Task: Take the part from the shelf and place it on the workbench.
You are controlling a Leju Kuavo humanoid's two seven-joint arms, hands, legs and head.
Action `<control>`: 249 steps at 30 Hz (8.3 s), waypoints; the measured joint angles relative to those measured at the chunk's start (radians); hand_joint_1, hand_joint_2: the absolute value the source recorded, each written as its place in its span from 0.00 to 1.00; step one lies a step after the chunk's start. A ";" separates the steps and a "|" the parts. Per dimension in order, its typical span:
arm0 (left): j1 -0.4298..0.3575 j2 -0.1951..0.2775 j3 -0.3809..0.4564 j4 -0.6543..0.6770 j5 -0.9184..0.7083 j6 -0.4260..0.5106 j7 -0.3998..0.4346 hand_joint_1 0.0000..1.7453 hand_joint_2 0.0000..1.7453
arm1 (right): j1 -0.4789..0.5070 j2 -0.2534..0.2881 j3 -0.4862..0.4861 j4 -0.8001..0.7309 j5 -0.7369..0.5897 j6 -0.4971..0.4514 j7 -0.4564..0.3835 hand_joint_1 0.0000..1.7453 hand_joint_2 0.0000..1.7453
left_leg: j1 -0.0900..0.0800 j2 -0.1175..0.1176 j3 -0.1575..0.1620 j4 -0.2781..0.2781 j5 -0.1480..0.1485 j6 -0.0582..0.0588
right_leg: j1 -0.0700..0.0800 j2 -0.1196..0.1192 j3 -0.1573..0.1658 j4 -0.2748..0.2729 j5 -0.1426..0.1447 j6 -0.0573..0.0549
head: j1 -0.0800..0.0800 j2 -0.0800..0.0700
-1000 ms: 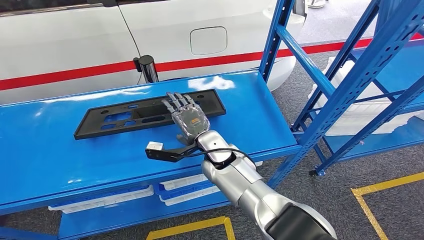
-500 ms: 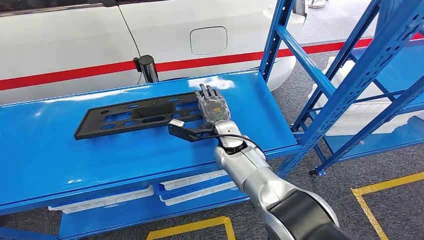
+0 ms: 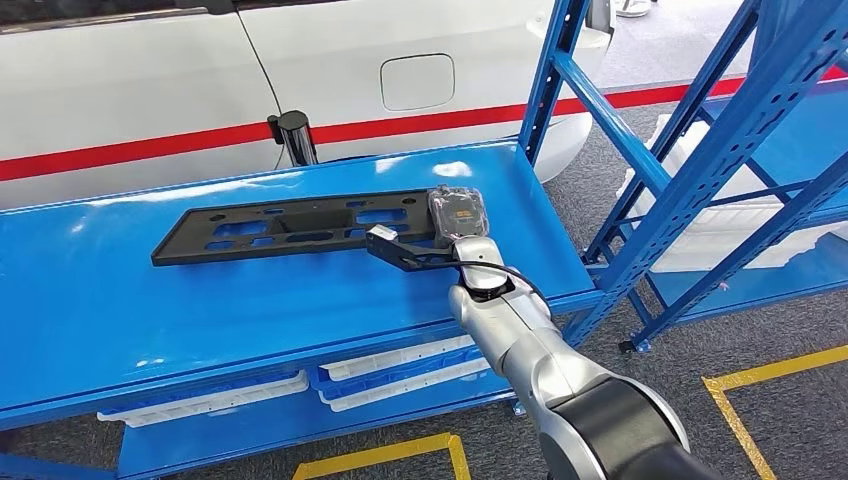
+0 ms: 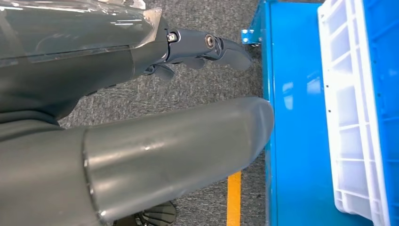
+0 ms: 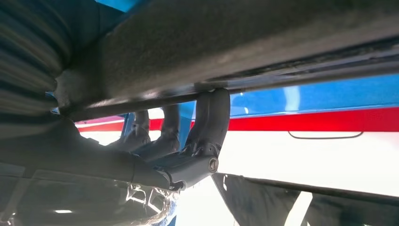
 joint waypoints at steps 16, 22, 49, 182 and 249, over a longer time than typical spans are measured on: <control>-0.021 -0.032 -0.090 -0.056 -0.004 -0.001 -0.098 0.00 0.75 | 0.125 -0.013 -0.041 -0.220 0.056 0.001 -0.112 1.00 1.00 | 0.000 0.000 0.000 0.000 0.000 0.000 | 0.000 0.000 0.000 0.000 0.000 0.000 | 0.000 0.000; -0.022 -0.040 -0.145 -0.092 0.121 -0.074 -0.100 0.00 1.00 | 0.200 0.001 0.008 -0.448 0.041 0.034 -0.176 1.00 1.00 | 0.000 0.000 -0.001 0.000 0.000 0.000 | 0.000 0.000 -0.001 0.000 0.000 0.000 | 0.000 0.000; -0.022 -0.032 -0.246 -0.074 0.177 -0.126 -0.100 0.00 0.00 | 0.172 -0.181 0.097 -1.179 -0.119 0.063 -0.193 1.00 1.00 | 0.000 0.000 -0.002 0.000 0.000 0.000 | 0.000 0.000 -0.002 0.000 0.000 0.000 | 0.000 0.000; -0.036 -0.017 -0.156 -0.042 0.250 -0.152 0.024 0.00 1.00 | 0.171 -0.288 0.008 -0.961 -0.730 0.138 -0.286 1.00 1.00 | -0.004 0.014 -0.004 -0.001 0.011 0.049 | -0.010 -0.011 -0.128 0.313 -0.134 0.008 | 0.004 0.000; -0.015 0.025 -0.212 -0.040 0.239 -0.072 0.024 0.00 1.00 | 0.251 -0.258 -0.097 -0.959 -0.795 0.145 -0.342 1.00 1.00 | -0.011 0.006 -0.095 0.011 0.093 0.028 | 0.010 -0.011 0.115 0.041 -0.110 0.009 | 0.006 0.000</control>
